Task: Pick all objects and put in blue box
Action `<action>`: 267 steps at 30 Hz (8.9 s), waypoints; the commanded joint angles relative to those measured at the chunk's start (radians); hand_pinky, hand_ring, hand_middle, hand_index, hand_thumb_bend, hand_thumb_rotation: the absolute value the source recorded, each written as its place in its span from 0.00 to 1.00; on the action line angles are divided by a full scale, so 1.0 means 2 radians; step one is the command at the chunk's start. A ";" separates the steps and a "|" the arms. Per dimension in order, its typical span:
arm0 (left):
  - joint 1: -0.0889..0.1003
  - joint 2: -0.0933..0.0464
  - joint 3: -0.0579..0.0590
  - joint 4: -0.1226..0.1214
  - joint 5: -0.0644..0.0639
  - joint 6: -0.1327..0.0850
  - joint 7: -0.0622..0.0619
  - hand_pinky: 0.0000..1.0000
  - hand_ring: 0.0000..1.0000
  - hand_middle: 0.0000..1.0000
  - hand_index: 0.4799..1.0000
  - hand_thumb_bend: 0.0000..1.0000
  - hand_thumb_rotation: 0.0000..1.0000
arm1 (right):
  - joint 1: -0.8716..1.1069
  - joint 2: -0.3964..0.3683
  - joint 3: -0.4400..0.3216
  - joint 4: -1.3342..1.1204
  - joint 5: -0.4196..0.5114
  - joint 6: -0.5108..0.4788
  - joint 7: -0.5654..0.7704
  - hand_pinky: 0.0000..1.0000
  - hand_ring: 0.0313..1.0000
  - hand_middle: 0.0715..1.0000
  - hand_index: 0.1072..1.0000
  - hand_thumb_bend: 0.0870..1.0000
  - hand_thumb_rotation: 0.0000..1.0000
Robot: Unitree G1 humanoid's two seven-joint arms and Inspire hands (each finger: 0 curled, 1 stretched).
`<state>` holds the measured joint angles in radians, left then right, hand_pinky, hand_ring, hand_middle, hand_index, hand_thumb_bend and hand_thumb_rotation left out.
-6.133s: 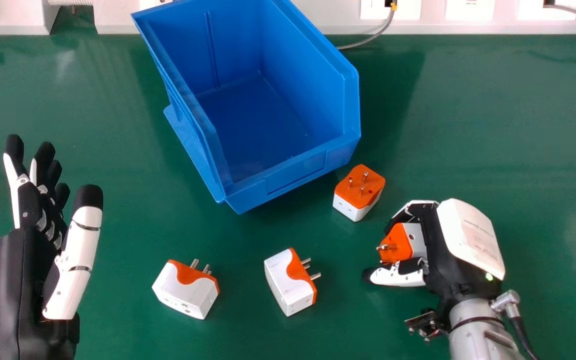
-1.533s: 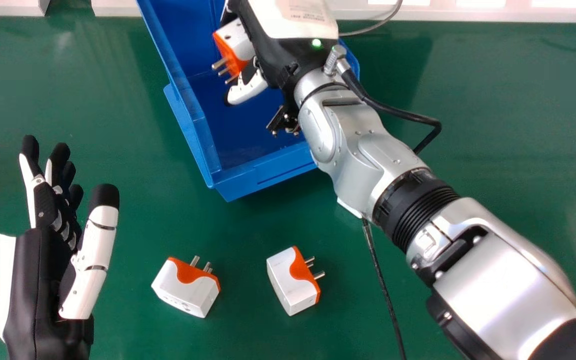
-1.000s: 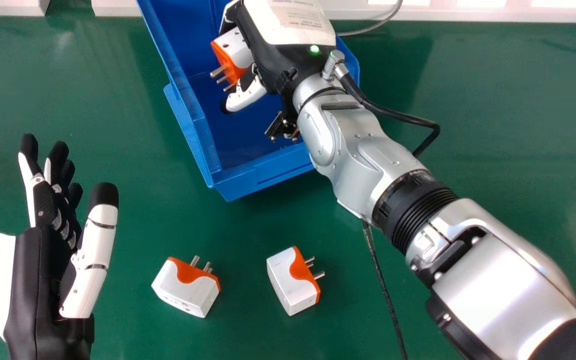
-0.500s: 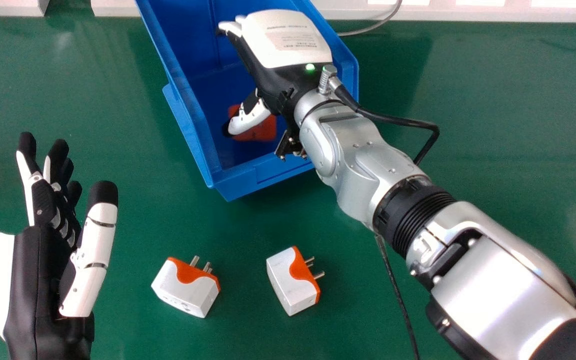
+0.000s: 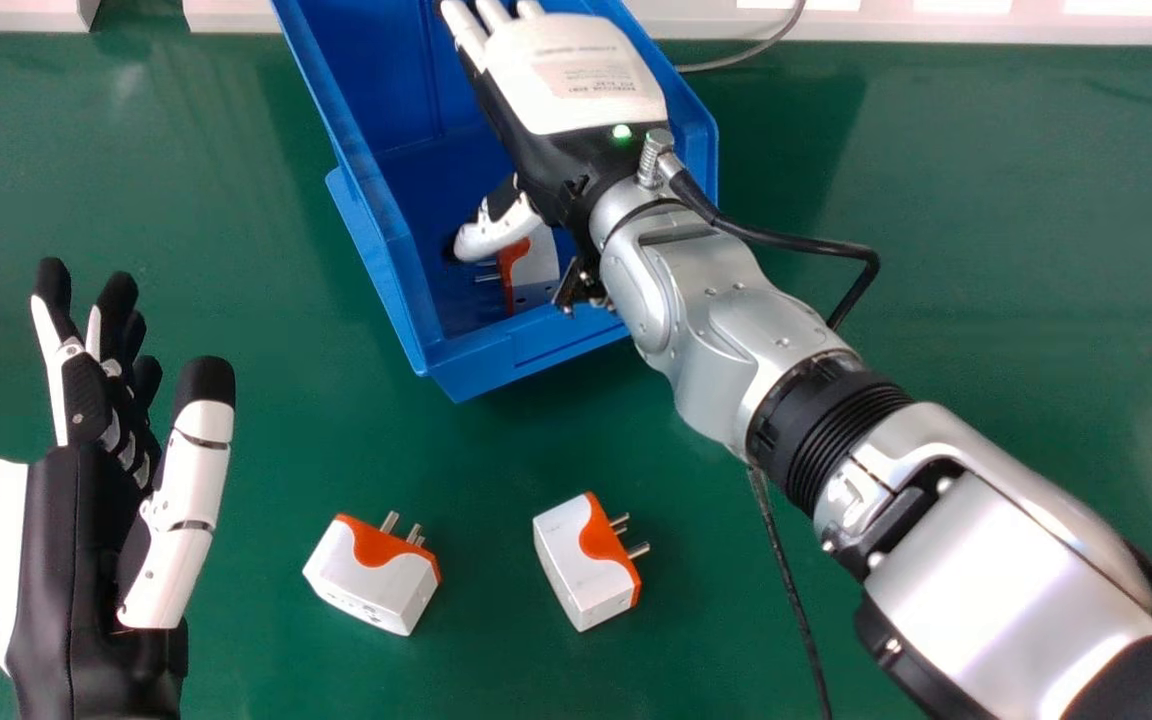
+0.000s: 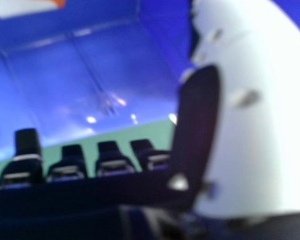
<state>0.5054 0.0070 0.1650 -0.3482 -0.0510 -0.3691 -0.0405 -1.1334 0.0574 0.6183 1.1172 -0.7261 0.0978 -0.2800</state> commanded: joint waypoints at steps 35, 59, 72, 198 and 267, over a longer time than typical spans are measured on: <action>-0.008 0.002 -0.004 -0.007 -0.004 0.003 -0.002 1.00 1.00 1.00 0.96 0.43 0.66 | 0.523 -0.174 -0.141 -0.703 -0.031 -0.058 -0.039 0.82 0.95 0.99 0.95 0.32 0.19; -0.012 0.005 -0.005 -0.009 -0.008 0.008 -0.005 1.00 1.00 1.00 0.96 0.42 0.64 | 0.600 -0.156 -0.152 -0.564 -0.095 -0.036 -0.056 0.74 0.87 0.91 0.87 0.48 0.36; -0.020 0.009 -0.001 -0.007 -0.013 0.012 -0.009 1.00 1.00 1.00 0.96 0.43 0.64 | 0.487 -0.125 -0.113 -0.393 -0.106 0.021 -0.058 0.73 0.87 0.92 0.86 0.50 0.40; -0.027 0.018 0.006 -0.020 -0.012 0.027 -0.011 1.00 1.00 1.00 0.99 0.46 0.63 | 0.409 -0.070 -0.140 -0.595 0.060 -0.054 0.056 0.08 0.08 0.37 0.44 0.46 0.00; 0.023 0.001 -0.008 -0.054 -0.006 0.025 -0.001 1.00 1.00 1.00 0.98 0.44 0.64 | -0.042 0.039 -0.034 0.034 0.013 0.015 0.046 0.30 0.42 0.49 0.49 0.44 0.00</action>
<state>0.5452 0.0083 0.1448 -0.4293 -0.0550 -0.3104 -0.0416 -1.1854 0.1362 0.5294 1.2018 -0.6811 0.1108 -0.1944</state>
